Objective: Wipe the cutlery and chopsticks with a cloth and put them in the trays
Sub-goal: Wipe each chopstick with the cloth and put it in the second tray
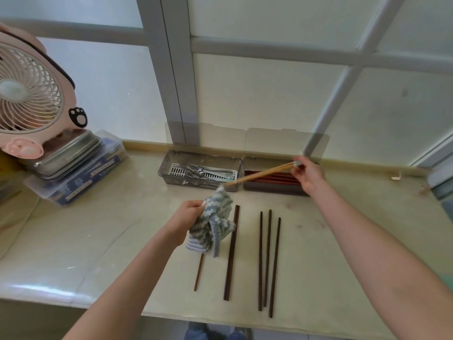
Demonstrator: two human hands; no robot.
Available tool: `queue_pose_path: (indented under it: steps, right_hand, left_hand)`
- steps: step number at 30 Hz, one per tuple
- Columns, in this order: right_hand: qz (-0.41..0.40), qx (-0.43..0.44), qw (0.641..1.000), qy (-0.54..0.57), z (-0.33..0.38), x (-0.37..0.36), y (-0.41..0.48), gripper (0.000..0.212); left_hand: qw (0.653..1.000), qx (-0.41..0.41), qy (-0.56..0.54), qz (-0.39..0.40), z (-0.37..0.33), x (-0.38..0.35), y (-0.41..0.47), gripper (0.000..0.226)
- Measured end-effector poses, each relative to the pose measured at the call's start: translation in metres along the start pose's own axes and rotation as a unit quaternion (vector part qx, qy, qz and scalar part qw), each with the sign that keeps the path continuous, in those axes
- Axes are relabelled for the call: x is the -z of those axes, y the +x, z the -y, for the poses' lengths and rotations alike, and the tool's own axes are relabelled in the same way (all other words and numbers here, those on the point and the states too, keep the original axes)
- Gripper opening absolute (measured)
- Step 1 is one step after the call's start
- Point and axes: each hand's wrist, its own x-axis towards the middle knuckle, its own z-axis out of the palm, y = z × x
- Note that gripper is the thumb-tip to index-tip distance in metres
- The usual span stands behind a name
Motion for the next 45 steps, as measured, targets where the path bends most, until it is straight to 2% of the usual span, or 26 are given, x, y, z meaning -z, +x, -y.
queue_pose_path:
  steps: [3,8,10,13,15,18,20,22,23,25,26,28,29,30,31,32,35,37,38,40,43,45]
  right_hand:
    - [-0.118,0.014,0.991,0.068,0.008,0.034,0.022,0.021]
    - [-0.197,0.017,0.979,0.058,-0.005,0.056,0.046,0.027]
    - [-0.204,0.008,0.978,0.034,-0.007,0.057,0.053,0.028]
    - [-0.155,-0.026,0.987,-0.017,-0.017,0.053,0.067,0.021]
    - [-0.170,-0.026,0.977,-0.130,-0.025,0.047,0.072,0.021]
    - [-0.250,0.016,0.896,-0.366,-0.032,0.041,0.067,0.034]
    - [-0.260,0.038,0.865,-0.428,-0.036,0.037,0.050,0.040]
    - [-0.249,0.147,0.833,-0.471,-0.046,0.034,0.032,0.045]
    - [-0.202,0.230,0.810,-0.500,-0.055,0.033,0.024,0.045]
    - [0.007,0.360,0.743,-0.564,-0.080,0.026,0.003,0.043]
    - [0.138,0.386,0.689,-0.598,-0.094,0.022,-0.008,0.043]
    - [0.353,0.384,0.533,-0.667,-0.122,0.009,-0.030,0.048]
    - [0.424,0.385,0.450,-0.685,-0.135,0.002,-0.039,0.051]
    - [0.472,0.390,0.377,-0.695,-0.145,-0.005,-0.044,0.053]
    - [0.501,0.396,0.319,-0.701,-0.152,-0.012,-0.049,0.052]
    - [0.515,0.396,0.279,-0.707,-0.155,-0.016,-0.052,0.049]
    - [0.526,0.394,0.217,-0.721,-0.159,-0.022,-0.054,0.039]
    - [0.530,0.394,0.188,-0.727,-0.160,-0.023,-0.056,0.036]
    - [0.530,0.391,0.179,-0.731,-0.159,-0.024,-0.058,0.035]
    - [0.533,0.375,0.172,-0.739,-0.157,-0.027,-0.061,0.033]
    - [0.534,0.361,0.164,-0.747,-0.152,-0.030,-0.064,0.028]
    - [0.535,0.358,0.180,-0.744,-0.147,-0.032,-0.066,0.024]
  left_hand:
    - [0.996,0.011,-0.086,-0.022,0.008,-0.003,-0.001,0.024]
    - [0.991,0.049,-0.121,-0.023,0.010,-0.018,0.001,0.027]
    - [0.989,0.053,-0.133,-0.032,0.010,-0.016,0.002,0.027]
    - [0.984,0.039,-0.167,-0.039,0.009,-0.009,0.001,0.025]
    - [0.978,0.027,-0.203,-0.046,0.011,-0.005,0.002,0.023]
    - [0.964,0.020,-0.259,-0.057,0.014,-0.001,0.005,0.026]
    - [0.955,0.020,-0.287,-0.069,0.015,-0.002,0.007,0.027]
    - [0.936,0.031,-0.341,-0.083,0.017,-0.003,0.010,0.028]
    - [0.915,0.046,-0.392,-0.084,0.019,-0.002,0.012,0.029]
    - [0.863,0.071,-0.495,-0.075,0.022,0.003,0.014,0.033]
    - [0.839,0.068,-0.536,-0.063,0.023,0.005,0.014,0.036]
    - [0.828,0.055,-0.556,-0.043,0.026,0.007,0.011,0.027]
    - [0.824,0.047,-0.564,-0.032,0.026,0.009,0.009,0.020]
    - [0.814,0.039,-0.579,-0.026,0.029,0.010,0.010,0.039]
    - [0.807,0.043,-0.589,-0.021,0.033,0.013,0.011,0.057]
    - [0.806,0.052,-0.589,-0.035,0.035,0.016,0.011,0.059]
    - [0.810,0.074,-0.578,-0.062,0.037,0.022,0.007,0.041]
    - [0.806,0.065,-0.586,-0.054,0.040,0.027,0.004,0.046]
    - [0.802,0.049,-0.593,-0.047,0.045,0.030,0.004,0.058]
    - [0.795,0.030,-0.605,-0.027,0.054,0.036,0.003,0.075]
    - [0.784,0.032,-0.620,-0.024,0.066,0.040,0.005,0.083]
    - [0.777,0.034,-0.628,-0.033,0.069,0.041,0.005,0.088]
